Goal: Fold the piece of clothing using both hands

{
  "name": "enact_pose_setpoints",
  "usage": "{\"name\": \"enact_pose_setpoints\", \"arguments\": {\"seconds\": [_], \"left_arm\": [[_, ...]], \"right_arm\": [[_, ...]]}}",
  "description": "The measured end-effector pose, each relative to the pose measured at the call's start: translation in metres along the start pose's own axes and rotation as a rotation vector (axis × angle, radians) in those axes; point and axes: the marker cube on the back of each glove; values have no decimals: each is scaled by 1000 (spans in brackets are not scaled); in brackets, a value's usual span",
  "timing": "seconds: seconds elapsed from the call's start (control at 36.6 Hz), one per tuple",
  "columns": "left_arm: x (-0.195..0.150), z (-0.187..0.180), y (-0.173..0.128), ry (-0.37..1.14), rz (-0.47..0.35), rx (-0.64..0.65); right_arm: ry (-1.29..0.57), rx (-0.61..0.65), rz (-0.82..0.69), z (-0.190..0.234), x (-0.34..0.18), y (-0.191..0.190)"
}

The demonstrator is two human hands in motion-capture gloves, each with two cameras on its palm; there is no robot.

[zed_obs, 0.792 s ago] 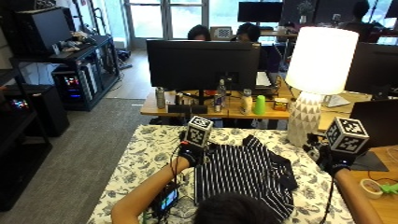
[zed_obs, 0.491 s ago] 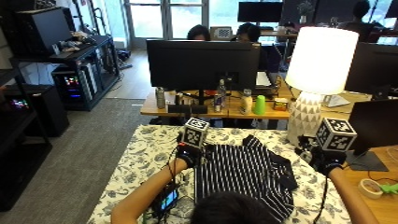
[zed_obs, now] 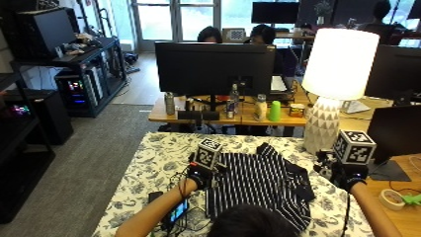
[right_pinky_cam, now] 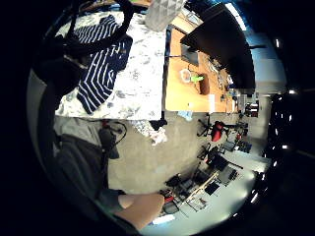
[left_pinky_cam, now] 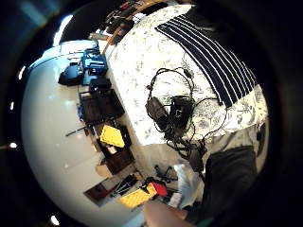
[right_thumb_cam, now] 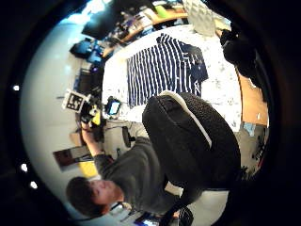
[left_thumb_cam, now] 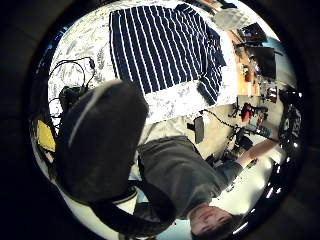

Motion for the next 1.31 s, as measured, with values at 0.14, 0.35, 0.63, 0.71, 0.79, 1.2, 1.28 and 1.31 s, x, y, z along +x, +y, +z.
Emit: {"name": "enact_pose_setpoints", "arguments": {"seconds": [0.14, 0.35, 0.63, 0.71, 0.79, 1.2, 1.28, 1.31], "left_arm": [[12, 33, -28, 9, 64, -6], [42, 124, -72, 22, 167, -150], [54, 175, -82, -54, 128, -256], [58, 170, -83, -74, 162, -156], [66, 150, -65, -74, 214, -52], [54, 127, -85, -183, 103, 67], [48, 122, -88, -169, 77, 31], [47, 119, -87, -162, 78, 13]], "right_arm": [[0, -27, 1, 8, 2, -5], [28, -71, 9, 21, 3, -10], [51, -127, 38, 41, 14, -11], [49, -137, 39, 50, 19, -17], [50, -153, 35, 59, 21, -21], [70, -213, 28, 87, 23, -32], [62, -221, 19, 91, 23, -34], [57, -223, 17, 93, 24, -36]]}}
